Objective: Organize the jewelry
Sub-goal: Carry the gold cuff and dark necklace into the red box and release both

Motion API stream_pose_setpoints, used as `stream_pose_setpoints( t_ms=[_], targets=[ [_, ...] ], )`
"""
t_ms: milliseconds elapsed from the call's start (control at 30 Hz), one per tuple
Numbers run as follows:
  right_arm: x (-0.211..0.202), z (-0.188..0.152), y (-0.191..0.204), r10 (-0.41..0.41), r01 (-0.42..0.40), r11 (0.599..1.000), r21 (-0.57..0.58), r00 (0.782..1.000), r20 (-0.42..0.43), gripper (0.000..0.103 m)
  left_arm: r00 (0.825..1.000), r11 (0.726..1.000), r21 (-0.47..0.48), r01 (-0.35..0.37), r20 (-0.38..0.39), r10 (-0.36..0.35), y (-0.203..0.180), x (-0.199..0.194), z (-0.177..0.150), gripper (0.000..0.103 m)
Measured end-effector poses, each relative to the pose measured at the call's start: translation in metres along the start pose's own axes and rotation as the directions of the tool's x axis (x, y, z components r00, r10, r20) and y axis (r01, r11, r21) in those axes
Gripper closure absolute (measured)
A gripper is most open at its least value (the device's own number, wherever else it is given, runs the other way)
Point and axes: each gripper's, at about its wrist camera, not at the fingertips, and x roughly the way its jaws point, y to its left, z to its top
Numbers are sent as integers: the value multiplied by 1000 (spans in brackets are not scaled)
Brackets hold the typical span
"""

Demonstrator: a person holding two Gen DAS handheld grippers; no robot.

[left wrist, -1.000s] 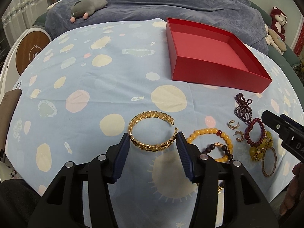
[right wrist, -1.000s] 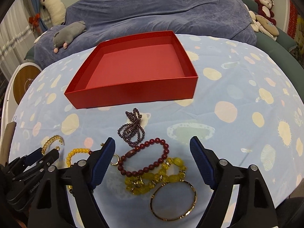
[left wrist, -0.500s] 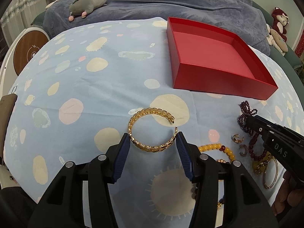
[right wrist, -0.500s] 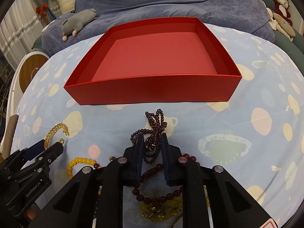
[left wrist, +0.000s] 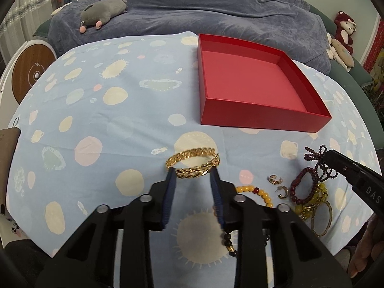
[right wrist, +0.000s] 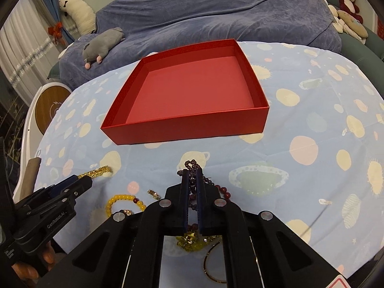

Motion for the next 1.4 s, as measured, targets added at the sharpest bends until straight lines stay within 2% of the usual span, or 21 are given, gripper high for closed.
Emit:
stream_pose_setpoints(
  t_ms=[133,200,300,400,433,533,600,633,733,933,1100,1233,1400],
  targets=[
    [-8,-2,-4,3,-3,1000,6,1000,5,98,1000,1000,-27,-1,-11,1,4,3,-4,86],
    [-8,-5,-6,8,-8,1000,16,1000,0,98,1000,999,-47,1,-17,-1,7,6,-8,66],
    [-5,-10,-7,12,-12,1000,25,1000,-7,98,1000,998,-61,-16,-10,15,9,9,-10,44],
    [-3,-10,-6,18,-18,999,31,1000,-12,98,1000,998,-65,-19,0,19,7,16,-7,29],
    [-1,-9,-6,19,-19,999,32,1000,-14,98,1000,998,-61,-26,0,26,6,20,-5,27],
    [4,-6,-5,21,-20,999,34,1000,-21,98,999,999,-27,-42,-24,41,-1,37,0,28],
    [7,-4,-4,21,-20,999,30,1000,-24,98,998,999,-13,-44,-44,43,-3,46,1,37],
    [9,-3,-4,20,-20,999,28,999,-25,98,998,998,-2,-56,-32,56,-4,47,1,38],
    [12,0,-2,21,-20,999,26,999,-26,98,998,998,15,-54,-26,54,-7,48,2,49],
    [9,4,0,24,-24,999,25,1000,-18,98,999,999,-8,-32,-29,32,-3,42,3,49],
    [-3,17,-2,45,-45,998,35,999,3,98,1000,1000,-3,-3,-15,3,-7,18,10,49],
    [-15,50,-1,64,-64,998,5,997,48,98,999,999,43,28,25,-29,-20,-4,39,49],
    [-13,109,-5,91,-89,996,-25,991,99,98,994,995,81,62,79,-68,-36,-6,100,49]
  ],
)
